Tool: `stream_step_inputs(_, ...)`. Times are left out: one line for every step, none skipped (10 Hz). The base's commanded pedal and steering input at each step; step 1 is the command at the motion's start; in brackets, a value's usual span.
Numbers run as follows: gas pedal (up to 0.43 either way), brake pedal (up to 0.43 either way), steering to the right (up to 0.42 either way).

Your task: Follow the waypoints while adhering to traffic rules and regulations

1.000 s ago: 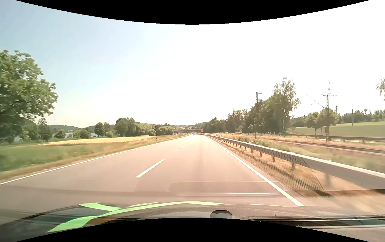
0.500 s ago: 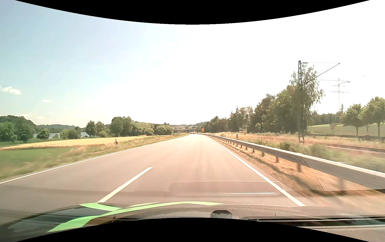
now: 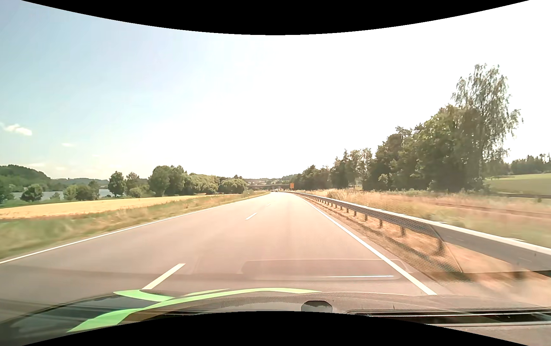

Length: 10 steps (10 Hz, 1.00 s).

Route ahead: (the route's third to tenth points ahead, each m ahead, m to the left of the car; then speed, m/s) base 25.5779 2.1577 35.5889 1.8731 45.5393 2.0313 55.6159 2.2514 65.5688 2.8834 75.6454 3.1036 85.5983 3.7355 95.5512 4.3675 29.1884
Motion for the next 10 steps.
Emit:
stream_step_inputs(0.24,0.0,-0.004)
stream_step_inputs(0.228,0.0,-0.004)
stream_step_inputs(0.228,0.0,-0.004)
stream_step_inputs(0.22,0.0,-0.004)
stream_step_inputs(0.197,0.0,-0.004)
stream_step_inputs(0.177,0.0,-0.004)
stream_step_inputs(0.157,0.0,-0.004)
stream_step_inputs(0.138,0.0,-0.003)
stream_step_inputs(0.138,0.0,-0.004)
stream_step_inputs(0.138,0.0,-0.004)
